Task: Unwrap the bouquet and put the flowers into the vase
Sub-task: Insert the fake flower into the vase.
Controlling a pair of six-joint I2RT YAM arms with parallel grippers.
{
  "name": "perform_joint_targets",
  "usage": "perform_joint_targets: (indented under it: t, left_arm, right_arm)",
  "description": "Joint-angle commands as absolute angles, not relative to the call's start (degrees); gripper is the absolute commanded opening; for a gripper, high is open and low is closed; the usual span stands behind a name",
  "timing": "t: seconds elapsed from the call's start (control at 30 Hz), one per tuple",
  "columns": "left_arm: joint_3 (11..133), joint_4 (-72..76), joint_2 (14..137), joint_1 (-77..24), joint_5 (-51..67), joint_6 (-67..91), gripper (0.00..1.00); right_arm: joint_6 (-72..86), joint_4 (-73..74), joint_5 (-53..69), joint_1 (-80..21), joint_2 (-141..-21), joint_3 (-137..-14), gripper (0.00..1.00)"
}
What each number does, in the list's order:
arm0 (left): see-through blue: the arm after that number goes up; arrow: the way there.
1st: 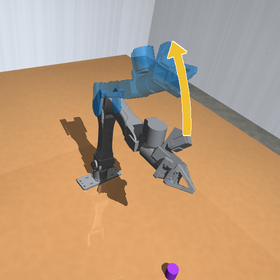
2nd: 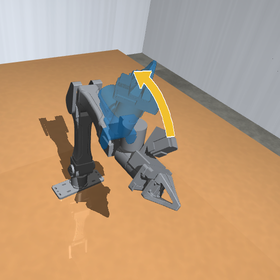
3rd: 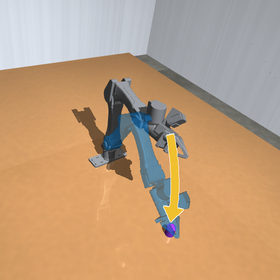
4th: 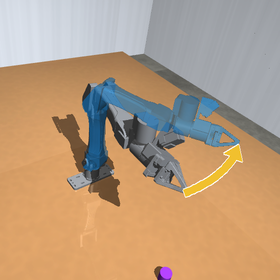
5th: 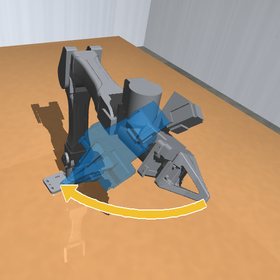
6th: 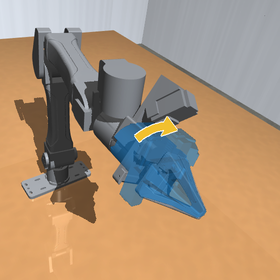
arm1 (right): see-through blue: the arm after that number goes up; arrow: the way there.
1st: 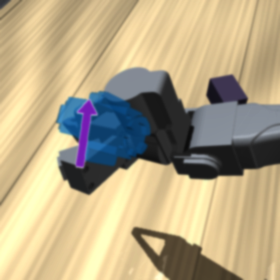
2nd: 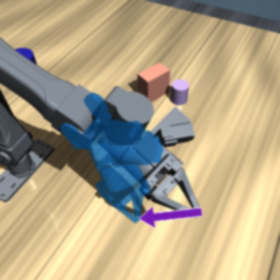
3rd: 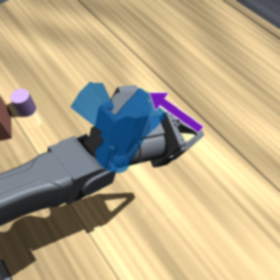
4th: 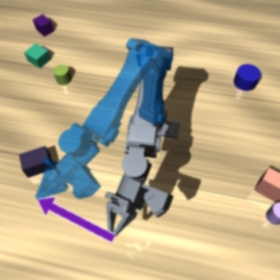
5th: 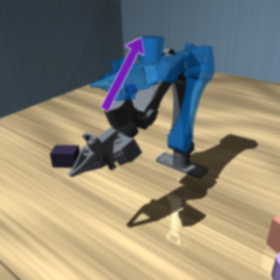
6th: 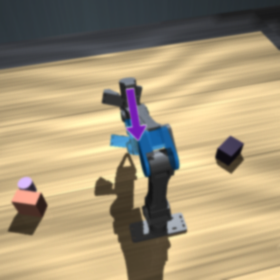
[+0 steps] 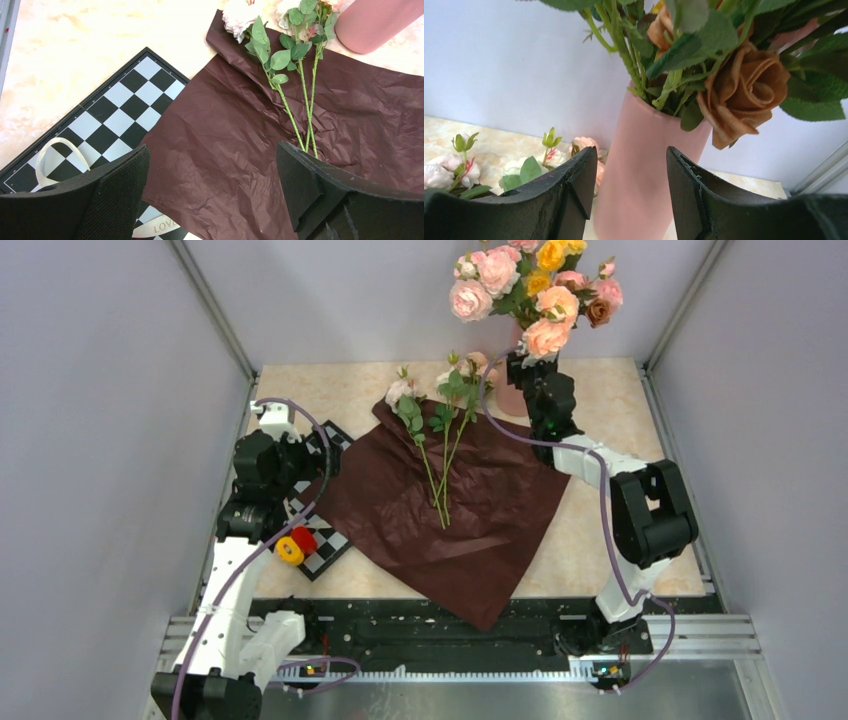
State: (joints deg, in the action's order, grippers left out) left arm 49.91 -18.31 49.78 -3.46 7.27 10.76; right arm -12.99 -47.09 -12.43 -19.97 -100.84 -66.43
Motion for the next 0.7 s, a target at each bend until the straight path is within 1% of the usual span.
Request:
perform_joint_targets:
  t: [0.0, 0.17, 0.43, 0.67]
  left_arm:
    - [49.76, -17.14, 49.48, -3.16, 7.85, 10.63, 0.99]
    - [49.63, -17.23, 49.38, -3.21, 7.82, 10.63, 0.99]
    - [49.67, -17.23, 49.33, -3.16, 7.88, 10.63, 0.99]
    - [49.65, -17.31, 49.22, -3.16, 7.78, 10.72, 0.99]
  right_arm:
    - [-11.41, -49.01, -12.86, -20.11, -98.63, -65.33, 0.55]
    - [-11.12, -48.87, -13.16, -20.29, -98.32, -63.58, 0.57]
    - [-10.71, -47.90, -13.66, -21.47, -97.43, -60.86, 0.64]
    - [-10.19, -46.43, -15.61, -23.26, -93.21, -55.52, 0.69]
